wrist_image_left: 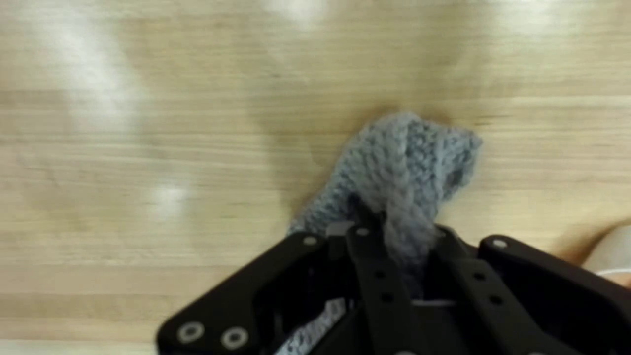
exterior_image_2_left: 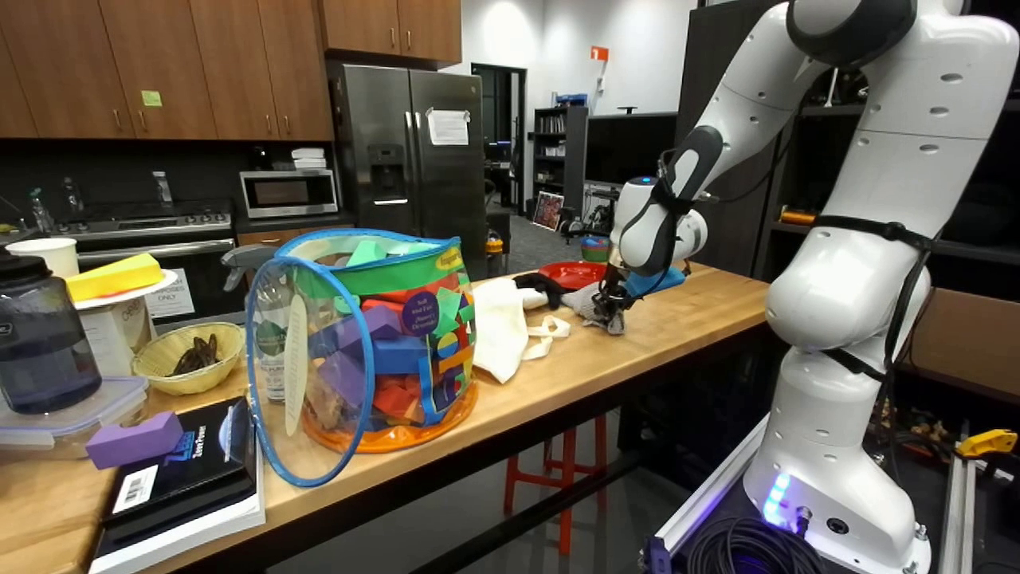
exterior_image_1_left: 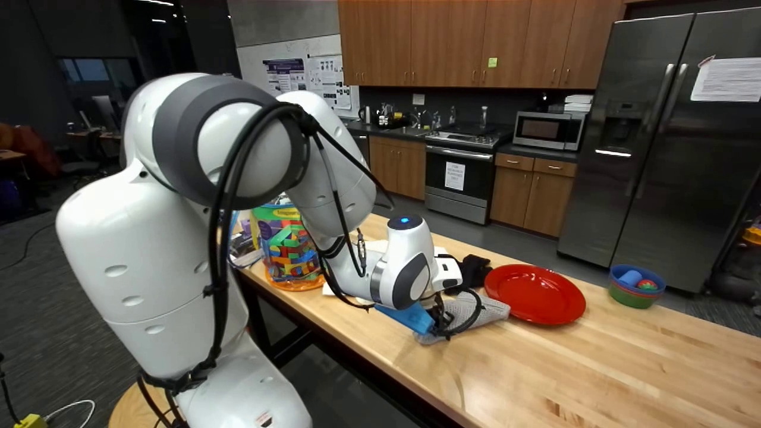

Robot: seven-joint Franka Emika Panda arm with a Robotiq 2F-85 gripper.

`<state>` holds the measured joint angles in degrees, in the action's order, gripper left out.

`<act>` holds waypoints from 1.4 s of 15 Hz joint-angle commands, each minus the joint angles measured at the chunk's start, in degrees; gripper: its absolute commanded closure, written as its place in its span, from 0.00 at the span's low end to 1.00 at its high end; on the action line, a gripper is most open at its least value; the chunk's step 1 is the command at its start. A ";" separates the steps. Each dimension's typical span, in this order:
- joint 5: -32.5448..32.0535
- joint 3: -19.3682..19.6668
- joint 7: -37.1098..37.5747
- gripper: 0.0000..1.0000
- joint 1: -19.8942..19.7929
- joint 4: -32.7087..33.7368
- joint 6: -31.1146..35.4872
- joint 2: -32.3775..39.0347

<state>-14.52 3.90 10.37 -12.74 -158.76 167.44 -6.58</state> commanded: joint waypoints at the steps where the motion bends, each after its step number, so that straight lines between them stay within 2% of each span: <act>1: -0.10 3.68 -4.53 0.96 -2.33 -0.59 0.65 0.53; 9: 1.53 10.48 -10.66 0.96 -5.64 -0.57 1.13 0.89; 21: 0.14 18.50 -13.51 0.96 -14.56 -0.48 2.53 1.81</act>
<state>-13.96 20.94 -1.68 -25.22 -158.78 168.86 -6.35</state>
